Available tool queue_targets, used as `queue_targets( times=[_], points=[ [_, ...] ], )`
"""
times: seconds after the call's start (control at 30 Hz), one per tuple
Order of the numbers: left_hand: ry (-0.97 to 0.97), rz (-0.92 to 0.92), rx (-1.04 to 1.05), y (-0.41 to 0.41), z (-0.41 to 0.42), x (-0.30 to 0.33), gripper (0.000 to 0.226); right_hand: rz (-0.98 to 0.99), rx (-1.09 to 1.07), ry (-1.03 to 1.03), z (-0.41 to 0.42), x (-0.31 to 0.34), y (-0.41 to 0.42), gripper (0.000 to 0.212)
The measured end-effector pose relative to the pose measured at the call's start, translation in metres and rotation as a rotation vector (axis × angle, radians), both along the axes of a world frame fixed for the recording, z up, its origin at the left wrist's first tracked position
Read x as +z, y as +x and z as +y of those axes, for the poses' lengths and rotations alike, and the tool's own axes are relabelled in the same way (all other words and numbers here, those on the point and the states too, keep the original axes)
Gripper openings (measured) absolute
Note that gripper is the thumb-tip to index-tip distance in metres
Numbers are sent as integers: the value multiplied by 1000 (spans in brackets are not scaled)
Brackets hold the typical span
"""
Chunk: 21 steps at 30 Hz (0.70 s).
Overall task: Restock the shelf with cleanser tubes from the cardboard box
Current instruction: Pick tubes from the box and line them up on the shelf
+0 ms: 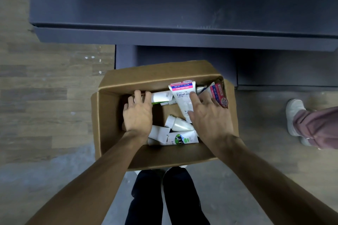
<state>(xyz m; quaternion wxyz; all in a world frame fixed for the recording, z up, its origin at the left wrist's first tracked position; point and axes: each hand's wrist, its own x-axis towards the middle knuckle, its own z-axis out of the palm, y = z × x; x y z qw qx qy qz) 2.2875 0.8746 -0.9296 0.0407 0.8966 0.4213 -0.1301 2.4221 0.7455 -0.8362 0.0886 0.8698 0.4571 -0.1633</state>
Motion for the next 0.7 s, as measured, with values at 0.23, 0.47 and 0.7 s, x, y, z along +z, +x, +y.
queue_targets(
  times=[0.23, 0.47, 0.7],
  points=[
    [-132, -8, -115, -15, 3, 12, 26, 24, -28, -66, 7, 2, 2, 48],
    [-214, 59, -214, -32, 14, 62, 29, 52, 92, -173, 14, 15, 0, 50],
    [-257, -23, -127, -43, 20, 109, 28, 320, -323, 257, -5, 116, 20, 31]
  ],
)
